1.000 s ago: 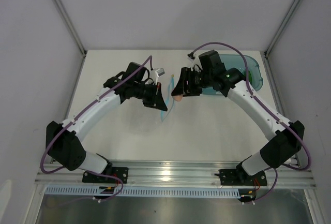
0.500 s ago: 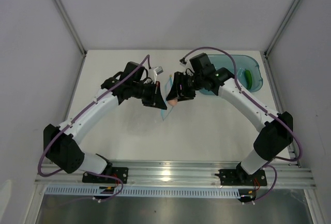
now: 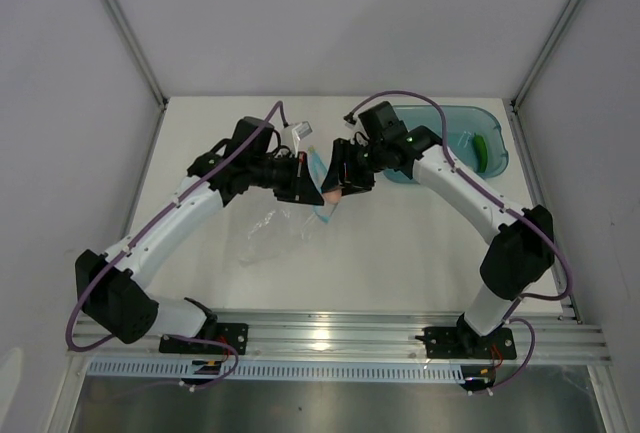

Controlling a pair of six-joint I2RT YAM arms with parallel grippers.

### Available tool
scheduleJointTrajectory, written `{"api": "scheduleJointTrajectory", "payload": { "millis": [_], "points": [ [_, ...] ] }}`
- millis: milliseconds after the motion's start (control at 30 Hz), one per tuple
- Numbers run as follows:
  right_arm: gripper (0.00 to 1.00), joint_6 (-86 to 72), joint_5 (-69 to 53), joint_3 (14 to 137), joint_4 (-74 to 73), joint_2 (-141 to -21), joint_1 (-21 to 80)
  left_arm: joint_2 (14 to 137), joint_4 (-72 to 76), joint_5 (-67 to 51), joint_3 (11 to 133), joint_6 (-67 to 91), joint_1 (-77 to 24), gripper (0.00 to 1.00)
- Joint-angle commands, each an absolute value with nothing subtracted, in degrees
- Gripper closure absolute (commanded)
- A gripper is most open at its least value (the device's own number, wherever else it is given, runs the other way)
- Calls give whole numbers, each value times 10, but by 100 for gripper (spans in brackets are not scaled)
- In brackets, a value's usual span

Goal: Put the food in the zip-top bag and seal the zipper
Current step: Place the fake food in the zipper food storage bag.

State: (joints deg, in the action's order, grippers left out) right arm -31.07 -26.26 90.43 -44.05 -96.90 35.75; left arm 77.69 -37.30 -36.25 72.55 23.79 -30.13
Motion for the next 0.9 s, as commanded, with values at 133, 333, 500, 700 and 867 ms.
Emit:
{"api": "scheduleJointTrajectory", "payload": {
  "millis": [133, 333, 500, 700, 867],
  "points": [
    [94, -301, -293, 940, -444, -974, 361, 761, -352, -358, 718, 239, -298, 100],
    [86, -288, -337, 938, -440, -981, 362, 758, -349, -346, 709, 236, -298, 99],
    [55, -285, -345, 939, -447, -990, 362, 752, -345, -347, 705, 234, -298, 100],
    [37, -278, -337, 938, -461, -992, 363, 747, -342, -343, 702, 232, -297, 100],
    [32, -279, -332, 940, -463, -993, 364, 748, -338, -346, 698, 232, -298, 99]
  ]
}}
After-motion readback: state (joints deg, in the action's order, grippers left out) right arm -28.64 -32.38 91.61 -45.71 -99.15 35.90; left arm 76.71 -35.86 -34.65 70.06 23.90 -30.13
